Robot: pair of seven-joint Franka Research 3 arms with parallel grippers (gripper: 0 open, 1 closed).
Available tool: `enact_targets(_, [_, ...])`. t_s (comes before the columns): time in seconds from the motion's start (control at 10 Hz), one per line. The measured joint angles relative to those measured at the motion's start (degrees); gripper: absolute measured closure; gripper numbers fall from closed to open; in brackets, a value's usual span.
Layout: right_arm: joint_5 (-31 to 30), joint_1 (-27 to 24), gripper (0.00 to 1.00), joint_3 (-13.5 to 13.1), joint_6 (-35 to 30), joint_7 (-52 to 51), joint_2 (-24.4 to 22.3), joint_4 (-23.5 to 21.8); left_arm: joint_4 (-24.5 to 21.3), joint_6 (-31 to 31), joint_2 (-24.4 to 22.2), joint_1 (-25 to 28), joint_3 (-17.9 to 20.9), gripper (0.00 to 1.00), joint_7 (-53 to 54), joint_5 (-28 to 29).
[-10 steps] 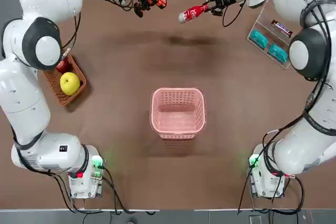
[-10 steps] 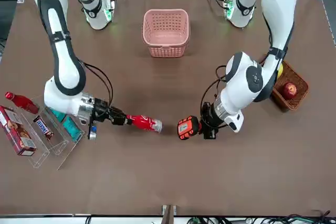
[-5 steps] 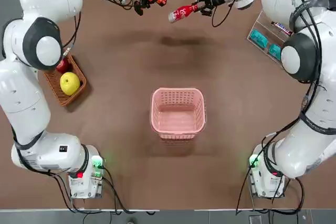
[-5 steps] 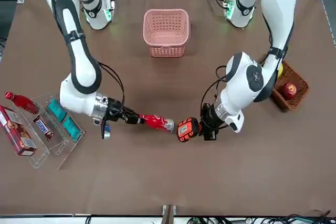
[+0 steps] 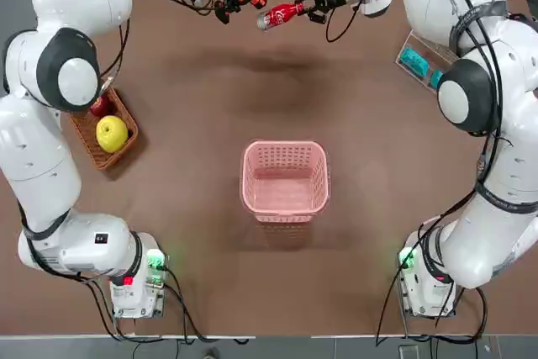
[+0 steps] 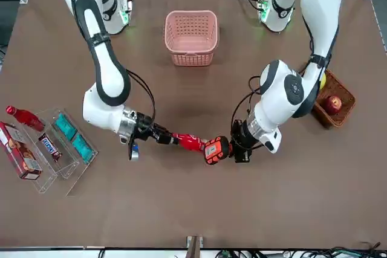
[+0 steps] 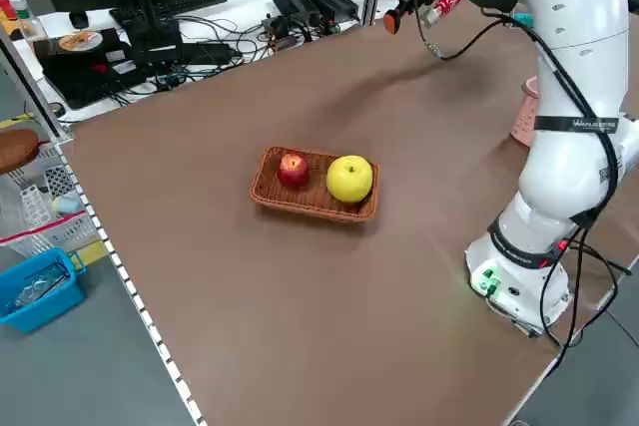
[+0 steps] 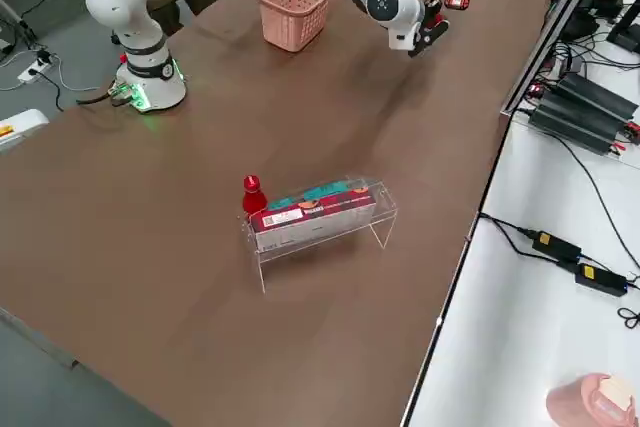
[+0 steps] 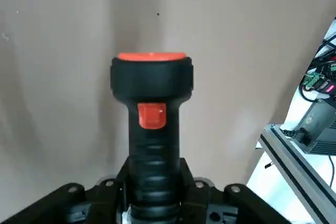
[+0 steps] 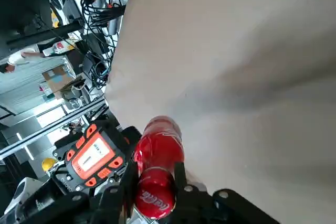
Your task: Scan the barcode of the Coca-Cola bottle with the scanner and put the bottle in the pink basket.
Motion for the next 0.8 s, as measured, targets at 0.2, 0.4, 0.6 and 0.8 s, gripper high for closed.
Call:
enact_targets(0.2, [0.0,-0.2,0.68,-0.3,0.1,0.0,0.5,1.0,0.0,0.0,0.0,0.0,0.1,0.64,0.0,0.0])
enact_targets(0.4, [0.0,-0.6,0.68,-0.6,0.1,0.0,0.9,2.2,0.0,0.0,0.0,0.0,0.1,0.64,0.0,0.0])
enact_targets(0.6, [0.1,-0.7,0.68,-0.6,0.1,0.0,1.4,3.0,0.0,0.0,0.0,0.1,0.1,0.64,0.0,0.0])
enact_targets(0.8, [0.1,-0.7,0.68,-0.6,0.1,0.0,1.9,3.2,0.0,0.0,0.0,0.1,0.1,0.64,0.0,0.0])
